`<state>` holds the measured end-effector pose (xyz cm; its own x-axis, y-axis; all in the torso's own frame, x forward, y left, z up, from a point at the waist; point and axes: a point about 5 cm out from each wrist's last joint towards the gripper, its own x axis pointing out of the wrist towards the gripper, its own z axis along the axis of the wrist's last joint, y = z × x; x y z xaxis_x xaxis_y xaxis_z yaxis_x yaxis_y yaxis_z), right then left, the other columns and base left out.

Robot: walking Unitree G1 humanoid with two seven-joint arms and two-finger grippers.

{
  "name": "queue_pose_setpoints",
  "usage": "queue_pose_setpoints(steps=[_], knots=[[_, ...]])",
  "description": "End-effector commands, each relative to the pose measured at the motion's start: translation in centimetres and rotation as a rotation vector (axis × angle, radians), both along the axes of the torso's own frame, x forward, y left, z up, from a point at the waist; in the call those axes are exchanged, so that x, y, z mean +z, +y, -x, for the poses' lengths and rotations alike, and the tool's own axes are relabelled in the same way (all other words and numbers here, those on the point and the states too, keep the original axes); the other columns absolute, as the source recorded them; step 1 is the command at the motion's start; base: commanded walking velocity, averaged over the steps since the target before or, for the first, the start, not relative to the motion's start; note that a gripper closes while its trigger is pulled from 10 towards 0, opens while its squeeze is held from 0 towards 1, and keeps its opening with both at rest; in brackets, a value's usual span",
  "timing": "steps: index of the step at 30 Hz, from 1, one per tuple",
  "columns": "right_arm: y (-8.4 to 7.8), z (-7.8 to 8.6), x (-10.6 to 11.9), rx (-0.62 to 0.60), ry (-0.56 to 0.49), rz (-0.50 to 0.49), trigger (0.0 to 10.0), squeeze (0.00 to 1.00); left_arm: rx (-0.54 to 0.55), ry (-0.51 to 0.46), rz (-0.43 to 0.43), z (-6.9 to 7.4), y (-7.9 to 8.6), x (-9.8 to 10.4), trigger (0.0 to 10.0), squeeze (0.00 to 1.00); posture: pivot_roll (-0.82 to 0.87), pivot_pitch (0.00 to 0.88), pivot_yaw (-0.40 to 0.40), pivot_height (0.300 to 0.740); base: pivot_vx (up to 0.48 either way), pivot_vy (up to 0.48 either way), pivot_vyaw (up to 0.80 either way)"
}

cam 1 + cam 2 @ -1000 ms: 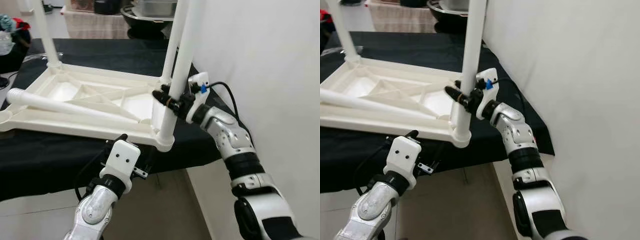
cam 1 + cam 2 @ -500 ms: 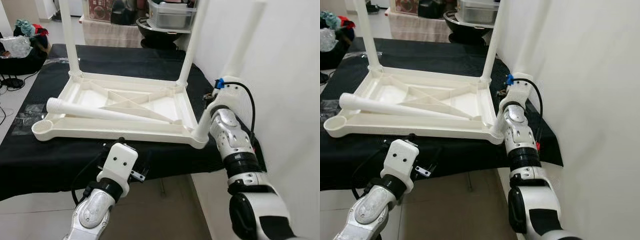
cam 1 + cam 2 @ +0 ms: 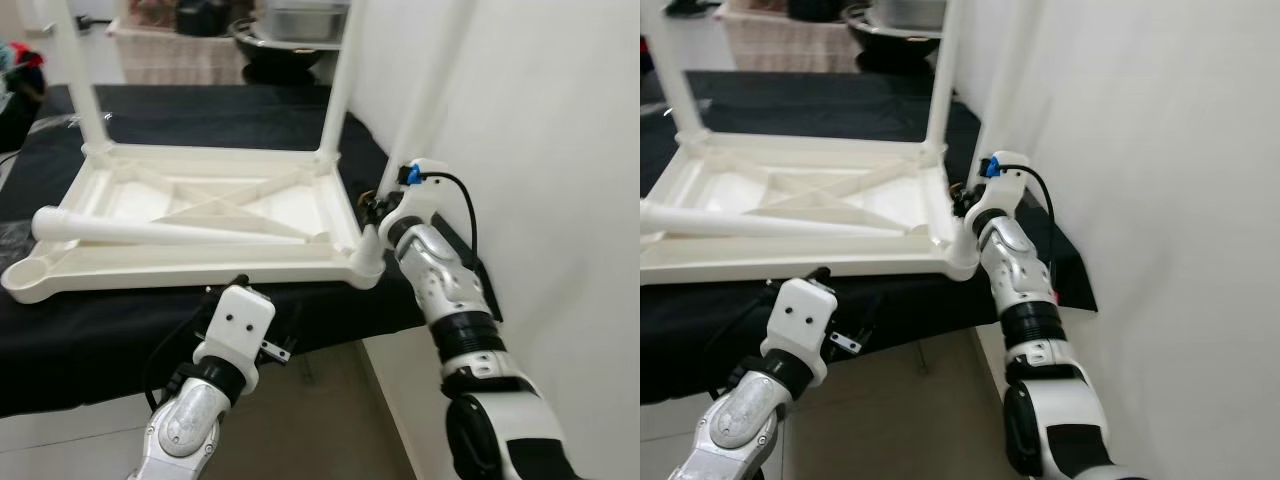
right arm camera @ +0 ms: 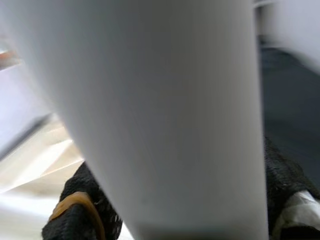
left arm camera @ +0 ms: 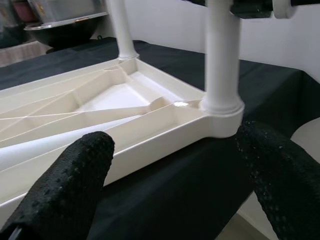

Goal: Building children table

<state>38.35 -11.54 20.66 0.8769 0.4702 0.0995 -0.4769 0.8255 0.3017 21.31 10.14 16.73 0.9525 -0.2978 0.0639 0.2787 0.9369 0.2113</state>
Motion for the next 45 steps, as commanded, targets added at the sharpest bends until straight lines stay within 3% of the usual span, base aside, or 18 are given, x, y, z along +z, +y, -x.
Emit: queue_pose_setpoints(steps=[1,3,6,8,16,17,21,23,26,32,33,34,36,38,40,42,43,45], knots=[[1.2,0.8,0.7,0.191,-0.045,-0.020,10.0,0.00,-0.010,0.007,0.005,0.1,-0.2,0.0,10.0,0.00,0.07,0.040,-0.135,0.740,0.000,0.000,0.00],[1.0,1.1,0.9,0.244,-0.060,-0.021,10.0,0.00,-0.011,0.007,0.006,0.1,-0.2,0.0,10.0,0.00,0.07,0.040,-0.135,0.740,0.000,0.000,0.00],[0.3,2.9,1.3,0.513,-0.099,-0.015,10.0,0.00,-0.013,0.005,0.007,0.1,-0.2,0.0,10.0,0.00,0.07,0.040,-0.134,0.740,0.000,0.000,0.00],[0.1,3.4,1.1,0.597,-0.104,-0.009,10.0,0.00,-0.014,0.005,0.008,0.1,-0.2,0.0,10.0,0.00,0.07,0.041,-0.133,0.740,0.000,0.000,0.00],[0.2,4.6,0.0,0.775,-0.084,0.006,10.0,0.00,-0.021,0.007,0.013,0.1,-0.4,0.0,10.0,0.00,0.07,0.041,-0.136,0.740,0.000,0.000,0.00],[0.5,4.9,-0.2,0.816,-0.080,-0.014,0.0,0.00,-0.022,0.008,0.012,0.1,-0.4,0.0,10.0,0.00,0.07,0.040,-0.134,0.740,0.000,0.000,0.00],[0.9,5.3,-0.5,0.851,-0.078,-0.030,0.0,0.00,-0.022,0.008,0.012,0.1,-0.4,0.0,10.0,0.00,0.08,0.041,-0.135,0.740,0.000,0.000,0.00],[1.1,4.8,-0.7,0.789,-0.082,-0.001,0.0,0.00,-0.021,0.008,0.012,0.1,-0.4,0.0,10.0,0.00,0.07,0.043,-0.135,0.740,0.000,0.000,0.00],[0.7,0.7,-1.5,0.277,-0.031,0.165,0.0,0.00,-0.018,0.006,0.010,0.1,-0.3,0.0,10.0,0.00,0.07,0.043,-0.134,0.740,0.000,0.000,0.00],[-0.9,-0.8,-1.9,-0.003,0.049,0.206,0.0,0.00,-0.020,0.007,0.010,0.1,-0.3,0.0,10.0,0.00,0.07,0.039,-0.133,0.740,0.000,0.000,0.00],[-2.6,-1.4,-2.3,-0.221,0.117,0.228,0.0,0.00,-0.021,0.006,0.010,0.1,-0.4,0.0,10.0,0.00,0.07,0.037,-0.131,0.740,0.000,0.000,0.00],[-2.6,-1.4,-2.3,-0.221,0.117,0.228,0.0,0.00,-0.021,0.006,0.010,0.1,-0.4,0.0,10.0,0.00,0.07,0.037,-0.131,0.740,0.000,0.000,0.00],[-4.4,-1.3,-2.8,-0.467,0.204,0.242,0.0,0.00,-0.019,0.004,0.009,0.1,-0.4,0.0,10.0,0.00,0.07,0.032,-0.132,0.740,0.000,0.000,0.00],[-4.4,-1.3,-2.8,-0.467,0.204,0.242,0.0,0.00,-0.019,0.004,0.009,0.1,-0.4,0.0,10.0,0.00,0.07,0.032,-0.132,0.740,0.000,0.000,0.00],[-5.3,-0.9,-3.4,-0.636,0.277,0.232,0.0,0.00,-0.018,0.005,0.008,0.1,-0.4,0.0,10.0,0.00,0.07,0.029,-0.132,0.740,0.000,0.000,0.00],[-5.3,-0.6,-3.6,-0.685,0.298,0.221,0.0,0.00,-0.018,0.005,0.009,0.1,-0.4,0.0,10.0,0.00,0.07,0.026,-0.134,0.740,0.000,0.000,0.00],[-4.9,-0.6,-3.6,-0.689,0.301,0.201,1.0,0.00,-0.018,0.005,0.009,0.1,-0.4,0.0,10.0,0.00,0.07,0.026,-0.134,0.740,0.000,0.000,0.00],[-4.5,-0.5,-3.5,-0.685,0.300,0.187,1.0,0.00,-0.019,0.005,0.008,0.1,-0.4,0.0,10.0,0.00,0.07,0.026,-0.134,0.740,0.000,0.000,0.00]])
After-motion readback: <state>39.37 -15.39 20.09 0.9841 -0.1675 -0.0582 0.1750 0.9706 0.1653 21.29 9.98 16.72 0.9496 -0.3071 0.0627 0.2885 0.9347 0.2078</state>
